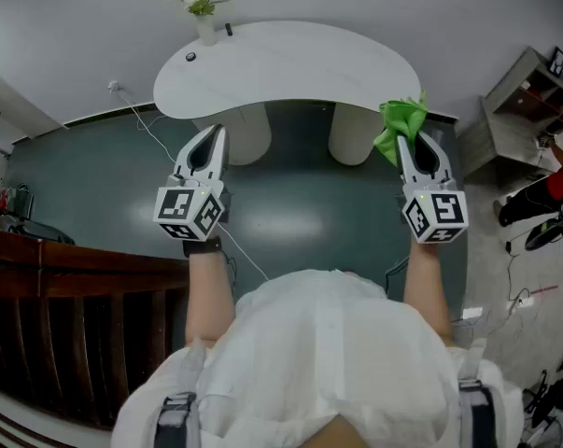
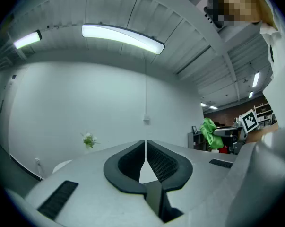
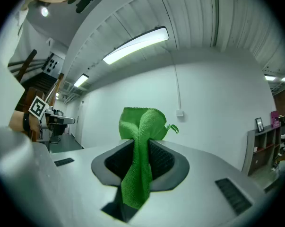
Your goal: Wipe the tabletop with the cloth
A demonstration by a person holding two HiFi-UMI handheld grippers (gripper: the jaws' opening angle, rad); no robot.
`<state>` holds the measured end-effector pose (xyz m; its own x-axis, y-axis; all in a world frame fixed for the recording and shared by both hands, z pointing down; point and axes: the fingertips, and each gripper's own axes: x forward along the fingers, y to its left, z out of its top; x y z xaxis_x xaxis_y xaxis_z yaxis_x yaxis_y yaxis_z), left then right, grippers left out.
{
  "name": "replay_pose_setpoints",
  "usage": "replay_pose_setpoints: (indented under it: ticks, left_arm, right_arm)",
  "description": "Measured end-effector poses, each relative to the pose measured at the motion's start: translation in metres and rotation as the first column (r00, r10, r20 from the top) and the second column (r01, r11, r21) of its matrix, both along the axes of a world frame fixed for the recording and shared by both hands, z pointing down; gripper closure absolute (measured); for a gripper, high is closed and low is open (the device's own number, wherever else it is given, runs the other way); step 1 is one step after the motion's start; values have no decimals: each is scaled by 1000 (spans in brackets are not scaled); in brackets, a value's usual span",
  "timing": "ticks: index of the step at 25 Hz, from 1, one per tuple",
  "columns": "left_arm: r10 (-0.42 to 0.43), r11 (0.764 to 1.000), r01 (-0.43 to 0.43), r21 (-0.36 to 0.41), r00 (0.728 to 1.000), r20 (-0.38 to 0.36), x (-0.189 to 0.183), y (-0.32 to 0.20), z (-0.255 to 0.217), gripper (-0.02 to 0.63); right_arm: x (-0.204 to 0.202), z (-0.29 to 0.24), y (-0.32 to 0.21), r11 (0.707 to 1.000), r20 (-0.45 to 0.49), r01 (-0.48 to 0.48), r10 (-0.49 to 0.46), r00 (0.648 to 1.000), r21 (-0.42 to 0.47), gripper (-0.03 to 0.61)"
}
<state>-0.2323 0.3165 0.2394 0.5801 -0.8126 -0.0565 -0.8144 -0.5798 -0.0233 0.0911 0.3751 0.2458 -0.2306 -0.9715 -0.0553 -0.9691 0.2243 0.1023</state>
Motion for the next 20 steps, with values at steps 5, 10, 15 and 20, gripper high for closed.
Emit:
replay_pose_setpoints:
  ticks: [5,10,15,20]
  left_arm:
    - [-2,1000,2,-2,1000,0,-1,-2,0,586]
    - [-2,1000,2,-9,1000,3,-3,-4,3,586]
    - [3,1000,-3,-8,1000,0,-7,-4,4,586]
    - [3,1000,-3,-17,1000,-3,-14,-4,10,586]
  right_arm:
    - [1,0,-1,1000,4,-4,4,1000,-1,502]
    - [0,3,-2,1000,1,-8,8,1000,-10,502]
    - [-4,6,-2,1000,-5,-5,5,1000,-14,502]
    - [-11,7,-1,1000,3,-2,2,1000,-8,502]
